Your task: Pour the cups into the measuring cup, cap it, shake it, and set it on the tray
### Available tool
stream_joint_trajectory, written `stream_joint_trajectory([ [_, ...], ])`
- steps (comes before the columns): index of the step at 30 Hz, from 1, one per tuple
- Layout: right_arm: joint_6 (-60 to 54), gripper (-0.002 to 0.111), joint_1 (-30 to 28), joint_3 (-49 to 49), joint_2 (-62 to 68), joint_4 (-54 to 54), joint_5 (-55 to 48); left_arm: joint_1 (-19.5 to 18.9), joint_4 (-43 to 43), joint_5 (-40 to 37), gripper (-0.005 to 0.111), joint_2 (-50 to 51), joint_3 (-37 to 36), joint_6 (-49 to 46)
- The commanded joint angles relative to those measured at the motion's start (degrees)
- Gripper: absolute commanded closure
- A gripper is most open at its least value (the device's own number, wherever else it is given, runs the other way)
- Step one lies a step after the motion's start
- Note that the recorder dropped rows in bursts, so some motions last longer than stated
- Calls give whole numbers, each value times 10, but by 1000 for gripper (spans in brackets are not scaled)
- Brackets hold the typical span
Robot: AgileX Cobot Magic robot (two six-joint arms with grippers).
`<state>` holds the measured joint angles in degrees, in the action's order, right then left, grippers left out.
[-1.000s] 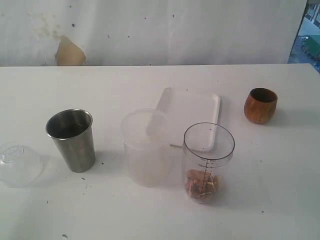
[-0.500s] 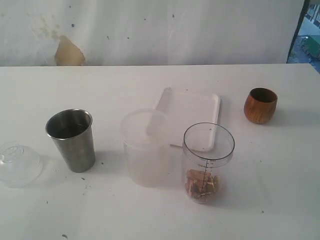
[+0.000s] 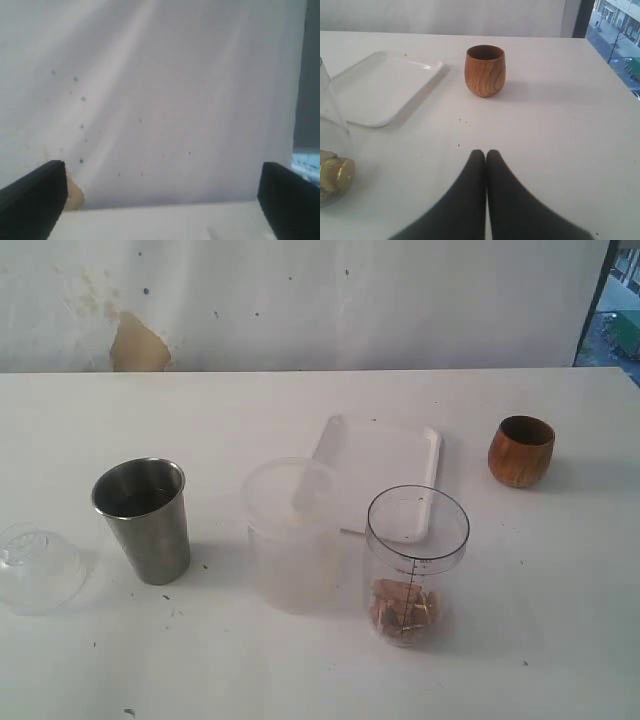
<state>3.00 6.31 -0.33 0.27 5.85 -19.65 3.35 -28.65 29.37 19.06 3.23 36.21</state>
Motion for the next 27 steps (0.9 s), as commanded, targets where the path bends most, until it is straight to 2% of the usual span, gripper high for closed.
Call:
stream_joint_trajectory([
  [1, 2, 108, -1, 3, -3, -1, 2, 3, -185, 25, 2, 96, -1, 117],
  [3, 2, 108, -1, 3, -3, -1, 2, 3, -190, 34, 2, 146, -15, 112],
  [5, 2, 108, -1, 3, -3, -1, 2, 3, -182, 44, 2, 195, -30, 69],
  [10, 2, 108, -1, 3, -3, 0, 2, 3, -158, 123, 2, 304, -32, -33],
  [14, 2, 108, -1, 3, -3, 0, 2, 3, -98, 192, 2, 391, -32, -117],
  [18, 2, 108, -1, 3, -3, 0, 2, 3, -82, 233, 2, 480, -32, -152],
  [27, 2, 108, -1, 3, -3, 0, 2, 3, -82, 268, 2, 683, 50, -199],
])
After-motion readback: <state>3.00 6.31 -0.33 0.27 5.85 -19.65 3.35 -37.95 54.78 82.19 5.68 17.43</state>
